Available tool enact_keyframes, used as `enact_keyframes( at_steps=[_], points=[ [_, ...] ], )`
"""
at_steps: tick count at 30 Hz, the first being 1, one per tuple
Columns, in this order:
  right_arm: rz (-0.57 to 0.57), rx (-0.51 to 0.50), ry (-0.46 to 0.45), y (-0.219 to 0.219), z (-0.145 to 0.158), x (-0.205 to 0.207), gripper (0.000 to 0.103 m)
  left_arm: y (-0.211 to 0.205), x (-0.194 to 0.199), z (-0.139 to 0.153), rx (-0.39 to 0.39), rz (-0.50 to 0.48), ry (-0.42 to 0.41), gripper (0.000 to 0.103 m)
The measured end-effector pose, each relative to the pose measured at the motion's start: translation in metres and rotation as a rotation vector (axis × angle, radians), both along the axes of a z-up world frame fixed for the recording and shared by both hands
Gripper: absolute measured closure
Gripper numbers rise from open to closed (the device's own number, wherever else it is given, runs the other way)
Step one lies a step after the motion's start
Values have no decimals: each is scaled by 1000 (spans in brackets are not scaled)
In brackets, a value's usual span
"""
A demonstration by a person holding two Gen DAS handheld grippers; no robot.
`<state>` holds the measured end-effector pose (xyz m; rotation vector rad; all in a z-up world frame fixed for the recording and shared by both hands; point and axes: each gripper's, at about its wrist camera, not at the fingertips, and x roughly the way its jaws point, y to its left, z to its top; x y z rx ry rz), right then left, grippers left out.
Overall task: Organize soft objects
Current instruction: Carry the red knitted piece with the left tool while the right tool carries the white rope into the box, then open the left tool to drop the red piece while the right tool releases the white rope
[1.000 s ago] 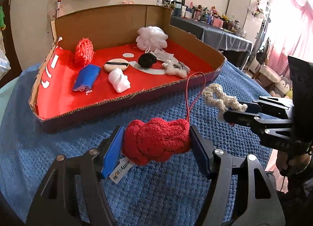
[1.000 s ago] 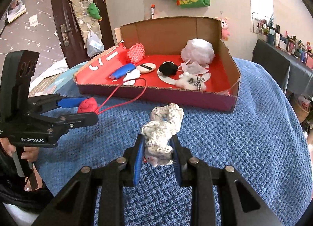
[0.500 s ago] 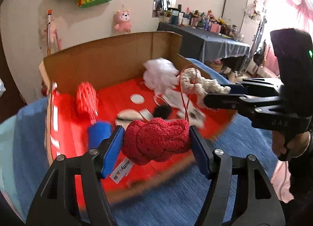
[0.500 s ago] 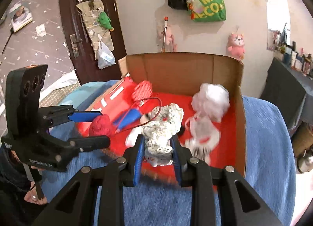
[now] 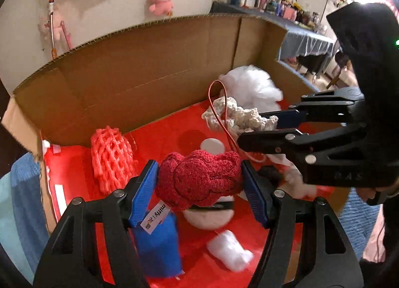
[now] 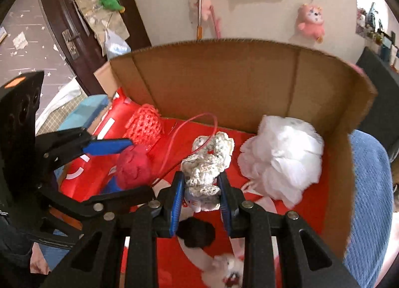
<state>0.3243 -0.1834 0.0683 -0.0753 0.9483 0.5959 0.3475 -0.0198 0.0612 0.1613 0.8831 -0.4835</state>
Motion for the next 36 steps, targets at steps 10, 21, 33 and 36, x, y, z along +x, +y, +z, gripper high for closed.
enact_keyframes(
  at_steps=[10, 21, 33, 36],
  points=[
    [20, -62, 72, 13, -18, 24, 73, -10, 23, -25, 61, -14, 49, 38],
    [9, -97, 110, 16, -30, 35, 73, -20, 41, -38, 116, 2, 77, 37],
    [11, -101, 146, 11, -38, 40, 72, -28, 42, -40, 135, -13, 68, 35],
    [9, -104, 151, 15, -41, 44, 72, -30, 40, -40, 135, -14, 64, 35]
  ],
)
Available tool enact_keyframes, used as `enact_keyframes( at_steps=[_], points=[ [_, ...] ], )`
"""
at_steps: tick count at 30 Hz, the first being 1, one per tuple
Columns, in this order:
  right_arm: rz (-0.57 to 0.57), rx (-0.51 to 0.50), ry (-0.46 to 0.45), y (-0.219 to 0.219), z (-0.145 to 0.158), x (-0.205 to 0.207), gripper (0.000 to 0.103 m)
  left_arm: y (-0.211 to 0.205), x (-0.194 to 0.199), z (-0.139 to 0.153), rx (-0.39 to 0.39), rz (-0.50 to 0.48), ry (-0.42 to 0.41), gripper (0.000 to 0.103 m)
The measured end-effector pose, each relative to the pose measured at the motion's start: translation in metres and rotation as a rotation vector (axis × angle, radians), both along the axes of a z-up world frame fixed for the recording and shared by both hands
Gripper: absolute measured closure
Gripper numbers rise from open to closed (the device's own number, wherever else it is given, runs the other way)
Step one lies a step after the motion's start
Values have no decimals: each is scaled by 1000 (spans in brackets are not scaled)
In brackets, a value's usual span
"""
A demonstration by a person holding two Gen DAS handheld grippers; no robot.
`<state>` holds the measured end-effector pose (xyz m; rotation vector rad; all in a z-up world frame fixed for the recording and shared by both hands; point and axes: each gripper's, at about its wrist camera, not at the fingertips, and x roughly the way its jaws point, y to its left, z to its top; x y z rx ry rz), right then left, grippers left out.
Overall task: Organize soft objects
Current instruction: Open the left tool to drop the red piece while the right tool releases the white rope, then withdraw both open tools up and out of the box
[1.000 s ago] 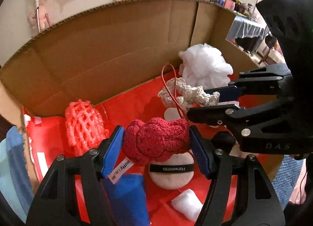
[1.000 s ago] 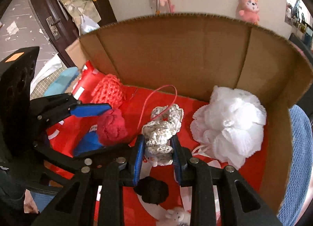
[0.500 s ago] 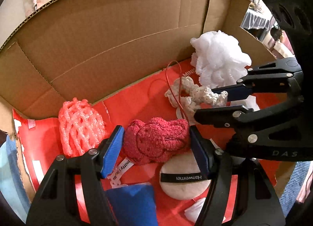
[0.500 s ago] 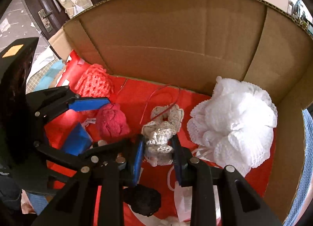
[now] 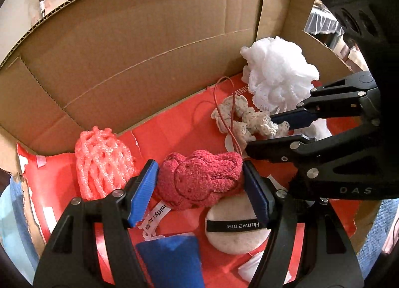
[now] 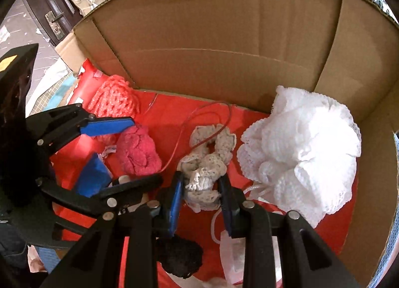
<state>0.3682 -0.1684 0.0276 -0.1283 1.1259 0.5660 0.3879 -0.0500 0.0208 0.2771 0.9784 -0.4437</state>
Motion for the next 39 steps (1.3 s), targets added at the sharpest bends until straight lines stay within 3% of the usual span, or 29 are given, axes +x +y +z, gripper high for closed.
enact_keyframes(
  at_steps=[10, 16, 20, 39],
  points=[
    [-5, 6, 13, 0, -3, 2, 72, 6, -4, 0, -9, -8, -3, 34],
    [-10, 10, 21, -2, -3, 4, 67, 9, -6, 0, -20, -12, -4, 33],
    [-12, 16, 20, 0, -4, 2, 56, 11, -7, 0, -12, -8, -5, 32],
    [-39, 26, 2, -6, 9, -6, 50, 21, -27, 21, -30, -9, -34, 28]
  ],
)
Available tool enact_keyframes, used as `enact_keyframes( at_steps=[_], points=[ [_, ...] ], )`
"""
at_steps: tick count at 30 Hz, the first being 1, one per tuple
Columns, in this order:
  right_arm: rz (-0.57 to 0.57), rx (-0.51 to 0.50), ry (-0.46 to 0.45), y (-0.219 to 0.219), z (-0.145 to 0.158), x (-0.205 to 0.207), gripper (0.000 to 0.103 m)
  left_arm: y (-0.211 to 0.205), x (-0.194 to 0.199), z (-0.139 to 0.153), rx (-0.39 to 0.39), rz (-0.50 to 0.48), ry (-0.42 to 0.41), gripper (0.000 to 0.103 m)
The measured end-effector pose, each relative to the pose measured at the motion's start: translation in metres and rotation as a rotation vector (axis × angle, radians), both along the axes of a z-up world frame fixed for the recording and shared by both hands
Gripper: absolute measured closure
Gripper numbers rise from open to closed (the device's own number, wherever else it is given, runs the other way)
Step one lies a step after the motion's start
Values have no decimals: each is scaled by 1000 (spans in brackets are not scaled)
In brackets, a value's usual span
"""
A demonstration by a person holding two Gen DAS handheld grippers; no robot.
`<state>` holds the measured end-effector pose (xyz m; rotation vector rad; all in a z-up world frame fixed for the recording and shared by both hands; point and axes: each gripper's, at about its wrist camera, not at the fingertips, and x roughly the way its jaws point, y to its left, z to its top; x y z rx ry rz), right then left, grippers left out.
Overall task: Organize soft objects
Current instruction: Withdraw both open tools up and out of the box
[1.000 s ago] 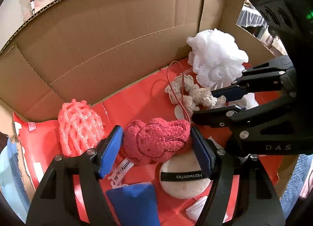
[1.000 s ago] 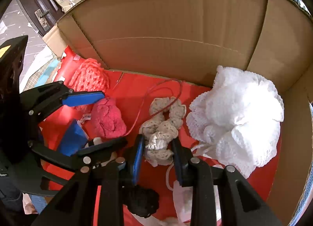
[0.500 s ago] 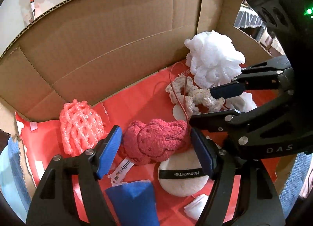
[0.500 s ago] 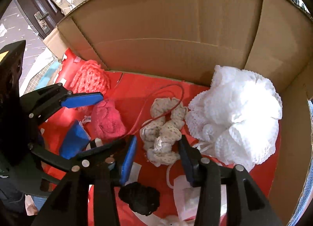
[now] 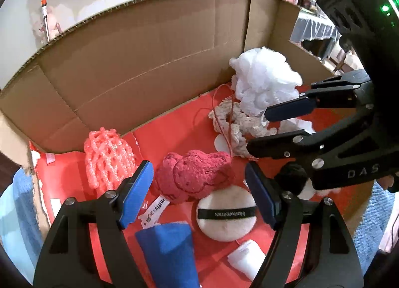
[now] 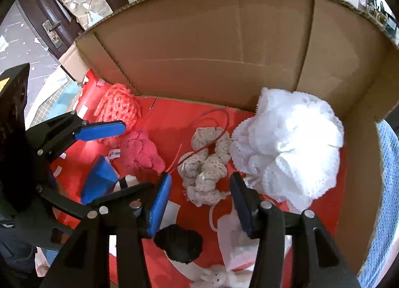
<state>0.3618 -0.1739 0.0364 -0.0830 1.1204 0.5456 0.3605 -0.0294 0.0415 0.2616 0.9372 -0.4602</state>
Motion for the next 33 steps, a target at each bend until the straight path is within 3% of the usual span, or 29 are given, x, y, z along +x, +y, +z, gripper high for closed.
enact_keyframes(
  at_steps=[10, 12, 19, 24, 26, 33],
  points=[
    [-38, 18, -66, -18, 36, -29, 39, 12, -38, 33, -79, 34, -49, 19],
    [-43, 11, -93, -21, 45, -38, 37, 13, -49, 40, -95, 38, -73, 13],
    [-79, 24, -201, -36, 78, -78, 21, 16, -89, 62, -167, 71, -154, 6],
    [-110, 11, -295, -39, 90, -100, 10, 24, -109, 68, -219, 148, -228, 2],
    [-123, 2, -350, -43, 96, -113, 3, 24, -114, 70, -226, 167, -240, 0],
    [-185, 14, -503, -50, 99, -144, 0, 22, -139, 65, -180, 260, -395, 0]
  ],
)
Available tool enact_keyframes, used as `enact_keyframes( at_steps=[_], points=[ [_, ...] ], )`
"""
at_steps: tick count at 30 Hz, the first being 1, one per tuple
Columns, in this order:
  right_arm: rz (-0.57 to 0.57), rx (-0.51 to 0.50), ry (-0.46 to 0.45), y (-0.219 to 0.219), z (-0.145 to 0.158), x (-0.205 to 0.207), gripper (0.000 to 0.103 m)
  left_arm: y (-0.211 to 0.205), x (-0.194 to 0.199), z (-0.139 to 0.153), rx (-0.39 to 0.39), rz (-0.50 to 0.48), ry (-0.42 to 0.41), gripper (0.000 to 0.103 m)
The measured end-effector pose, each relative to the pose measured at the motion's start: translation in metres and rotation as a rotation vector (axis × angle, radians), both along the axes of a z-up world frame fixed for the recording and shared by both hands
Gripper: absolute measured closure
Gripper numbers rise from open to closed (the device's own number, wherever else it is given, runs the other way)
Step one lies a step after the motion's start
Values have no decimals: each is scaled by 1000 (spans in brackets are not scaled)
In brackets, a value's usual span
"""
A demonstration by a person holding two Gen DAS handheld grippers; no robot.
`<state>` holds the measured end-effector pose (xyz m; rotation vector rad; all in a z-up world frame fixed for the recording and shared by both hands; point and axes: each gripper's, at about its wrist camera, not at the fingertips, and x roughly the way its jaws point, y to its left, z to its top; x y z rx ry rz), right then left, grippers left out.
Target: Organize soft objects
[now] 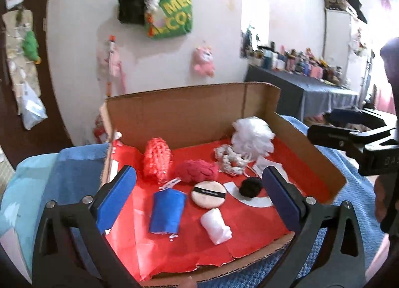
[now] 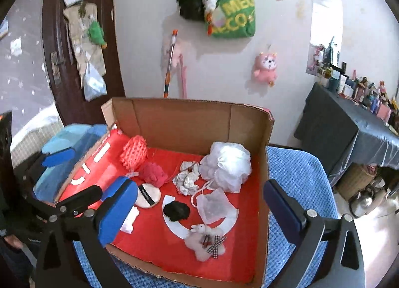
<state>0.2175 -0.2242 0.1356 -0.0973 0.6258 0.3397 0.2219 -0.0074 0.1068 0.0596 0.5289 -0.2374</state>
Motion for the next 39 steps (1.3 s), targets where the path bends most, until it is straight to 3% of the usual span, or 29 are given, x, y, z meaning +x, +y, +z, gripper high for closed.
enact_keyframes(
  at_steps=[4, 8, 17, 27, 39],
  points=[
    [-55, 41, -48, -9, -11, -8, 0, 1, -12, -11, 3, 71, -63, 0],
    [-73, 70, -34, -12, -32, -8, 0, 2, -17, -27, 4, 124, -98, 0],
    [-91, -24, -94, 5, -79, -19, 0, 3, -14, -50, 17, 156, -96, 0],
    [-113, -58, -149, 7, -86, -30, 0, 2, -7, -68, 22, 169, -62, 0],
    [-120, -61, -109, 5, -94, -23, 0, 2, -2, -77, 21, 165, -21, 0]
  ],
)
